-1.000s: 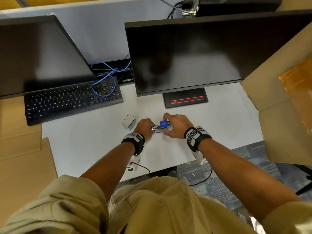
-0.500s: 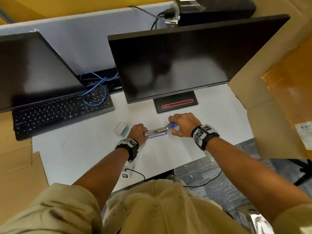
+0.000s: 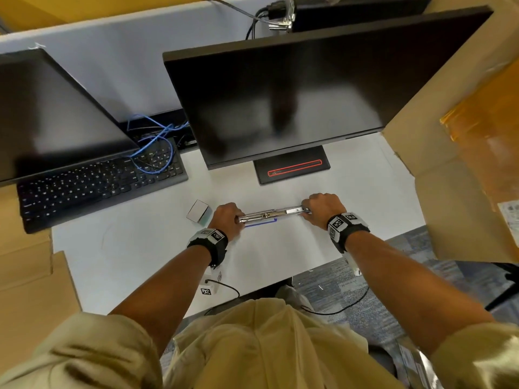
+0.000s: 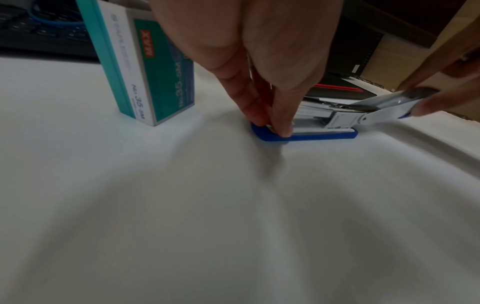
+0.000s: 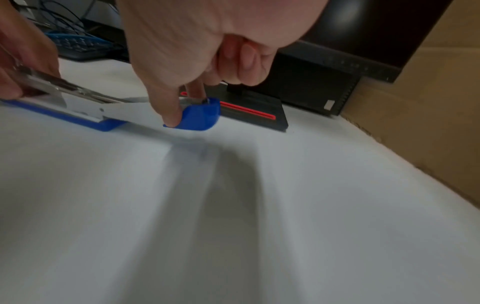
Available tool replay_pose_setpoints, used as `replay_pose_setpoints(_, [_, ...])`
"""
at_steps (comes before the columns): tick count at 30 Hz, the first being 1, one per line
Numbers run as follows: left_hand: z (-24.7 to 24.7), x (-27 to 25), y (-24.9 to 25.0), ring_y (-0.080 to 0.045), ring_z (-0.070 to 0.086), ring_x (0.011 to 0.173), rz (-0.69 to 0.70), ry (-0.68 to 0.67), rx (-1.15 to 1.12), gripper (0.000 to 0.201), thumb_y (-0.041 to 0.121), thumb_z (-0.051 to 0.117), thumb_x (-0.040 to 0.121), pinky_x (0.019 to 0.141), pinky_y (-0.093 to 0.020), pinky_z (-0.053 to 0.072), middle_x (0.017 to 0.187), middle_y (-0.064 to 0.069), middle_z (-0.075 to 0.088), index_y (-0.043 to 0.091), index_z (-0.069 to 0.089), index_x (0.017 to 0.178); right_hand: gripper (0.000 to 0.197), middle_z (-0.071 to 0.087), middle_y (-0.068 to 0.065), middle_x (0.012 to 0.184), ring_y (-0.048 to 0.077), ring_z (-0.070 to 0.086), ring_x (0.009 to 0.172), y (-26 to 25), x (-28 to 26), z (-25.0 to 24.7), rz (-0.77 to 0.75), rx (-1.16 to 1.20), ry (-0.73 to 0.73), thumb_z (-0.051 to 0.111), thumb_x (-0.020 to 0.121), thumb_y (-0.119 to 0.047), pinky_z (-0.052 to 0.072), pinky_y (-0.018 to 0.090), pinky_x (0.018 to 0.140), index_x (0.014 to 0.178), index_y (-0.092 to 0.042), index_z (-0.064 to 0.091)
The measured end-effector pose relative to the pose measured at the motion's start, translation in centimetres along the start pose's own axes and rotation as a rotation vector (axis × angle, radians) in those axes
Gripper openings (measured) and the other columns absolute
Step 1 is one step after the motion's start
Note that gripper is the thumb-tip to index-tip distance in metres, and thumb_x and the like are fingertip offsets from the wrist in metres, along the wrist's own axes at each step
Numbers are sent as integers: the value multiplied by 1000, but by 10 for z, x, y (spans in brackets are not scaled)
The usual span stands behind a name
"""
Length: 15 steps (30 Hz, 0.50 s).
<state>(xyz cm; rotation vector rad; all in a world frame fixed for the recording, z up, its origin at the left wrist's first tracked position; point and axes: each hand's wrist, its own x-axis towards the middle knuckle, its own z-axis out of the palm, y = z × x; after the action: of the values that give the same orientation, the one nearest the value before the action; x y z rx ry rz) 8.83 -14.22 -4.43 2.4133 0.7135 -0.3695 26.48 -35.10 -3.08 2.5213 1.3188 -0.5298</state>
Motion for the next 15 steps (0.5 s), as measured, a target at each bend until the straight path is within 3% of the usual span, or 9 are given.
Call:
replay_pose_setpoints(5, [-1, -1, 2, -17, 52, 74, -13, 7, 12, 13, 14, 63, 83, 59, -21, 34, 78, 1, 52, 13, 76, 80, 25, 71, 8, 96, 31, 66, 84, -8, 4, 18, 63, 101, 27, 49, 95, -35, 50, 35, 67, 108, -18, 63])
replay_pose_setpoints(9, [-4, -2, 4, -23, 58, 82, 13, -3, 13, 13, 13, 64, 82, 64, -23, 36, 81, -5, 57, 12, 77, 85, 43, 70, 7, 101, 29, 66, 88, -11, 5, 15, 24, 201, 40, 59, 87, -50, 55, 37, 74, 120, -22, 56])
replay_pose_setpoints(11, [-5, -2, 4, -25, 60, 85, 19, -8, 15, 14, 13, 64, 82, 66, -25, 36, 85, -9, 62, 13, 78, 85, 48, 69, 7, 97, 30, 66, 81, -23, 3, 12, 11, 300, 80, 56, 86, -54, 55, 36, 70, 118, -18, 51])
replay_pose_setpoints(15, [-5, -2, 4, -28, 61, 88, 15, -18, 5, 15, 11, 63, 81, 66, -25, 37, 91, -14, 66, 11, 78, 86, 27, 70, 11, 94, 31, 65, 72, -55, 3, 8, -16, 481, 152, 46, 93, -32, 51, 33, 61, 110, -11, 49])
